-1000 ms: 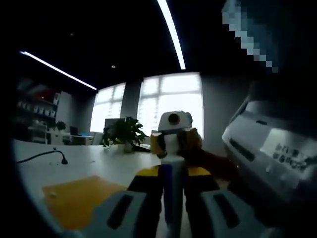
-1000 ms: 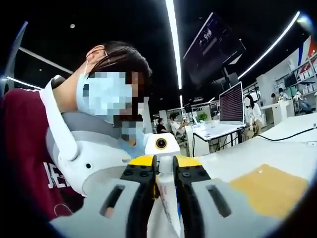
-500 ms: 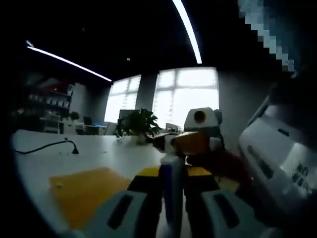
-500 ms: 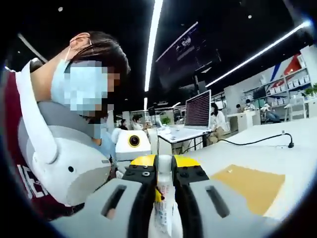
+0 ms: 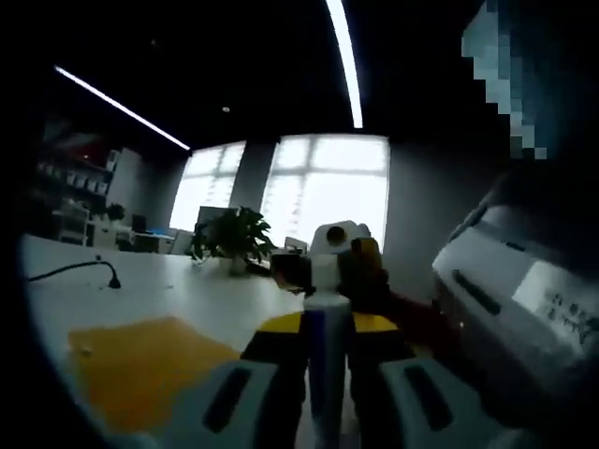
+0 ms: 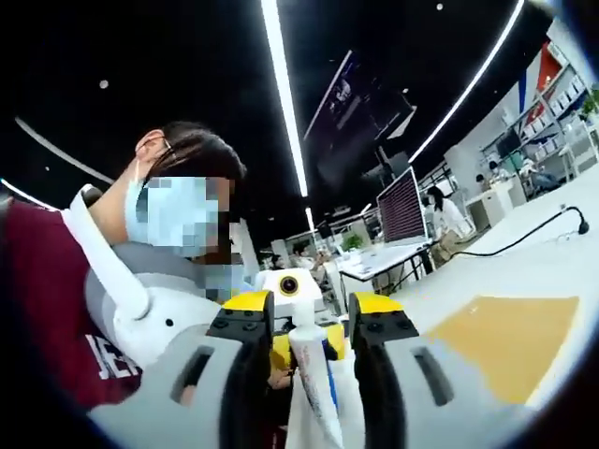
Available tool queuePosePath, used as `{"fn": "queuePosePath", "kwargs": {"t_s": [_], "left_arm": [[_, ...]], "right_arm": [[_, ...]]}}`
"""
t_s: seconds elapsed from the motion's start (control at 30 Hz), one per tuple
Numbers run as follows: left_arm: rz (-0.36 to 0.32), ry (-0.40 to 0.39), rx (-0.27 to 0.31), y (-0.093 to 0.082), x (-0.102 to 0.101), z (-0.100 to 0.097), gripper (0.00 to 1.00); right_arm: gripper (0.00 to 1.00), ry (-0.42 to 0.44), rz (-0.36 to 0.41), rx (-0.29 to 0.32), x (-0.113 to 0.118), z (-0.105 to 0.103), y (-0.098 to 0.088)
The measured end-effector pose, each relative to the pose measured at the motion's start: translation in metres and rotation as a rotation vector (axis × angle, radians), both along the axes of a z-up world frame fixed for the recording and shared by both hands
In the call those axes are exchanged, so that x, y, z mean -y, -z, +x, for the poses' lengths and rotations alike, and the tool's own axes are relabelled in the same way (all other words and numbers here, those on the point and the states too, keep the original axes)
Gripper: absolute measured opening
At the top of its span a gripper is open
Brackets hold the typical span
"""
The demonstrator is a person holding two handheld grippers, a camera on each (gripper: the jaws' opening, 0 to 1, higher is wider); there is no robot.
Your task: Pick up the toothpaste unscrew the cap squeeze it onto the small board screw the cap back on and return it to the table
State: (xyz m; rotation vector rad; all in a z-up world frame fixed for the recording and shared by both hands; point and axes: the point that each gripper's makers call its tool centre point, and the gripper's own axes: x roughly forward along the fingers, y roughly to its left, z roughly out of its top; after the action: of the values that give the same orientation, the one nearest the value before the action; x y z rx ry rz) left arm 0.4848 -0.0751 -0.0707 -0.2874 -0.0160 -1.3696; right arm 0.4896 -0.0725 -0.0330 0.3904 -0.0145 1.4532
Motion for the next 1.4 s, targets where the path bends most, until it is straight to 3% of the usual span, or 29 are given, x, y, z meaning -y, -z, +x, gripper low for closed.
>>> {"fn": "queuePosePath", "kwargs": {"t_s": [0.07, 0.1, 0.17, 0.2, 0.4, 0.93, 1.1, 1.13, 1.17, 1.4], "left_arm": [[-0.011, 0.045, -0.023, 0.001, 0.0, -0.001, 0.15], [-0.02, 0.06, -0.043, 0.001, 0.0, -0.001, 0.15], [-0.027, 0.08, -0.053, 0.002, 0.001, 0.001, 0.15], [-0.039, 0.107, -0.053, 0.001, 0.002, -0.002, 0.15], [-0.103, 0.18, -0.113, -0.006, 0.0, -0.007, 0.15], [-0.037, 0.149, -0.091, 0.001, 0.002, -0.01, 0.15], [-0.041, 0.139, -0.079, -0.002, 0.001, -0.012, 0.15], [-0.038, 0.132, -0.075, -0.002, 0.0, -0.011, 0.15], [-0.034, 0.126, -0.072, -0.002, 0.0, -0.011, 0.15], [-0.008, 0.096, -0.058, 0.001, 0.0, -0.008, 0.15]], "right_arm": [[0.3, -0.116, -0.021, 0.016, -0.002, -0.012, 0.004], [0.29, -0.127, -0.033, -0.016, -0.002, -0.01, 0.007], [0.29, -0.151, 0.004, 0.004, -0.003, -0.006, 0.003], [0.29, -0.16, 0.016, -0.02, -0.003, -0.003, 0.004], [0.29, -0.205, 0.013, -0.03, -0.007, 0.0, 0.011], [0.29, -0.215, -0.016, -0.087, -0.008, -0.006, 0.013], [0.29, -0.198, -0.022, -0.074, -0.007, -0.004, 0.013], [0.29, -0.194, -0.027, -0.072, -0.028, -0.006, 0.015], [0.29, -0.188, -0.03, -0.071, -0.034, -0.006, 0.016], [0.29, -0.145, -0.066, -0.048, -0.038, -0.006, 0.017]]}}
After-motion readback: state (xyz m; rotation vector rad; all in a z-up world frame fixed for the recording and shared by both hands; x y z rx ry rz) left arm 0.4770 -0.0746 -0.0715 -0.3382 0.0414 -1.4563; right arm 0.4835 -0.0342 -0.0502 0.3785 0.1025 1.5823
